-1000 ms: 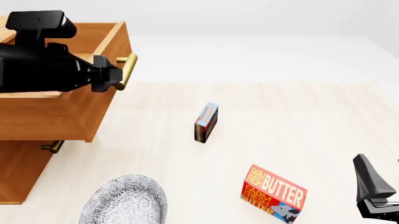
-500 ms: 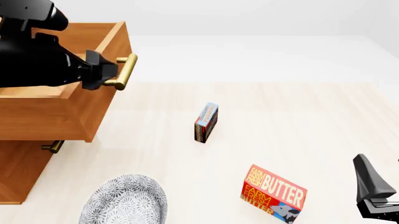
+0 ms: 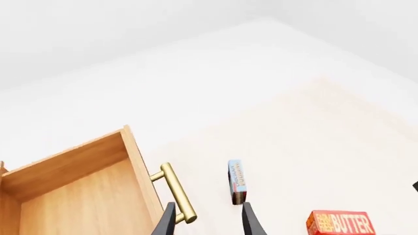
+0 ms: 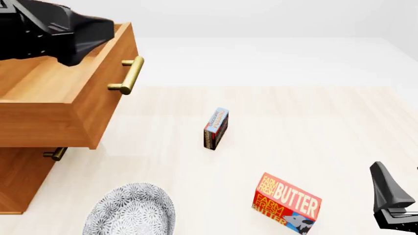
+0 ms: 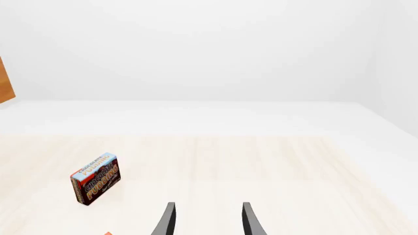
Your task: Put the chocolate pudding in the top drawer of the cabinet and close it.
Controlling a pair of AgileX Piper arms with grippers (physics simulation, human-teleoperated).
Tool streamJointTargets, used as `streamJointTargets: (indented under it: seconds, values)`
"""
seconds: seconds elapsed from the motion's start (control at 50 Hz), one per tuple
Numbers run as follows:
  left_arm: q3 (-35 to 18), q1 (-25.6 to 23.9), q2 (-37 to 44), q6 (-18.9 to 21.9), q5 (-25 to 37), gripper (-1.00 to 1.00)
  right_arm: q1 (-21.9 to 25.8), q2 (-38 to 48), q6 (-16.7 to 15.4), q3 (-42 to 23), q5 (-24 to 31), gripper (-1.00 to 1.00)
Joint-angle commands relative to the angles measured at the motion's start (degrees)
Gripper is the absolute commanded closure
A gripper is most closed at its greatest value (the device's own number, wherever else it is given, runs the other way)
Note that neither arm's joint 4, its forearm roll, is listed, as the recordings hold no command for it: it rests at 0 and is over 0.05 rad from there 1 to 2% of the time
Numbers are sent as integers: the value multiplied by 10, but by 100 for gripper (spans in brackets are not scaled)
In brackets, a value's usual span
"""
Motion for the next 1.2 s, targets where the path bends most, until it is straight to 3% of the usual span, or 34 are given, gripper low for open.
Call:
streamJointTargets:
  seconds: [0.02,0.06,0.1,0.14,0.32,0.54,0.72,0.76,0.78,1.2]
  values:
    - [19,-25,-27,22,-24,-100,0,0,0,0,0,-100]
    - [23,-36,-30,29,-31,-100,0,0,0,0,0,-100]
    - [40,-31,-28,67,-37,-100,0,0,0,0,0,-100]
    - [52,-46,-39,50,-55,-100,0,0,0,0,0,-100]
    - [76,-73,-68,71,-71,-100,0,0,0,0,0,-100]
    - [121,-105,-117,63,-106,-100,0,0,0,0,0,-100]
    - [199,-165,-154,70,-165,-100,0,0,0,0,0,-100]
    - [220,-172,-162,102,-184,-100,0,0,0,0,0,-100]
    - [222,-169,-162,85,-183,-100,0,0,0,0,0,-100]
    - [298,-246,-174,100,-259,-100,0,0,0,0,0,-100]
